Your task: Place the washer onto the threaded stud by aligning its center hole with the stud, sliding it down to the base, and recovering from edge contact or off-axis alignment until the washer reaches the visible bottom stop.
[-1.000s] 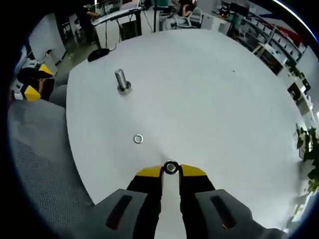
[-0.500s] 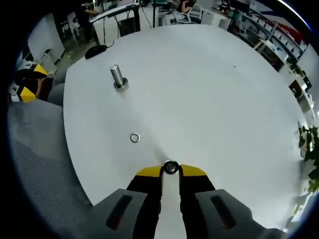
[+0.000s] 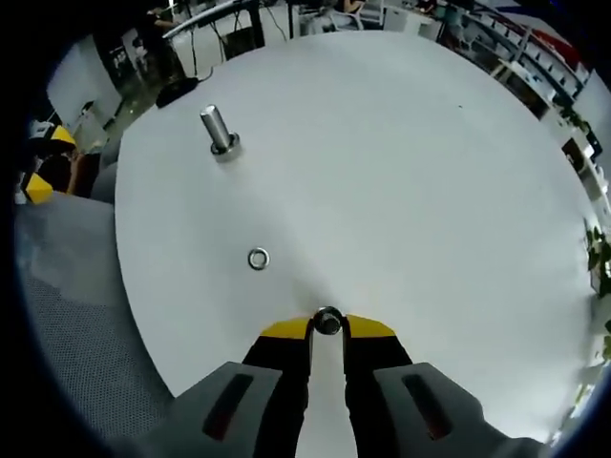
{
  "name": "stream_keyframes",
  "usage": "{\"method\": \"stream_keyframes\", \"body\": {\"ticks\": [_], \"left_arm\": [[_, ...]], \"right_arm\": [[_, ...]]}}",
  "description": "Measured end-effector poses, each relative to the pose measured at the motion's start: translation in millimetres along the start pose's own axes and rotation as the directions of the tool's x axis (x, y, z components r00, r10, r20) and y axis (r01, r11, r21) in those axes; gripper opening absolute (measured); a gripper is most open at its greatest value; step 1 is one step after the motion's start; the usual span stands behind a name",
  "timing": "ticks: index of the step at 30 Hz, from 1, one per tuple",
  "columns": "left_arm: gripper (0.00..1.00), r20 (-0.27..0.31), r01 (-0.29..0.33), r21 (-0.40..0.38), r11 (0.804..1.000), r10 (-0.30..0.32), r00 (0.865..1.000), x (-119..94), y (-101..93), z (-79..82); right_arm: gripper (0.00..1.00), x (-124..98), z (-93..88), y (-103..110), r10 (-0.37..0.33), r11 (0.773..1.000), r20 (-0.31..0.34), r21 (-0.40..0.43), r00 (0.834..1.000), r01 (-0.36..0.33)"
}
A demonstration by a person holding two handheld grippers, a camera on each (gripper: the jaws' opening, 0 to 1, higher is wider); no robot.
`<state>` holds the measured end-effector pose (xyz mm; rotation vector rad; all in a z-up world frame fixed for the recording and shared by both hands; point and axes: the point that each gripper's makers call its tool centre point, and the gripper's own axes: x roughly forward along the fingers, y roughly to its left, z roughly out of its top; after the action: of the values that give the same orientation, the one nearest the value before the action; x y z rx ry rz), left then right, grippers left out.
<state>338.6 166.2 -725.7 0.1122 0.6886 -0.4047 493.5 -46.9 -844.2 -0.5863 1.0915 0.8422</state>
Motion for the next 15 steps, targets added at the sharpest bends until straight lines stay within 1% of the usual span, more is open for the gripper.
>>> {"method": "stream_keyframes", "body": {"ticks": [6, 9, 15], "left_arm": [[0.29, -0.005, -0.002, -0.001, 1.000, 0.002, 1.000, 0.1, 0.7, -1.0], [0.29, -0.005, -0.004, -0.002, 1.000, 0.004, 1.000, -0.1, 0.8, -1.1], [0.29, -0.006, -0.007, -0.001, 1.000, 0.006, 1.000, -0.1, 1.1, -1.3]], "right_arm": [[0.14, 9.0, -1.8, 11.6, 0.019, 0.999, -0.018, -0.029, 1.000, -0.020], [0.14, 11.2, -0.6, 13.4, 0.021, 0.999, -0.020, -0.031, 1.000, -0.022], [0.15, 13.2, -0.4, 14.7, 0.013, 0.997, -0.031, -0.069, 0.999, -0.015]]}}
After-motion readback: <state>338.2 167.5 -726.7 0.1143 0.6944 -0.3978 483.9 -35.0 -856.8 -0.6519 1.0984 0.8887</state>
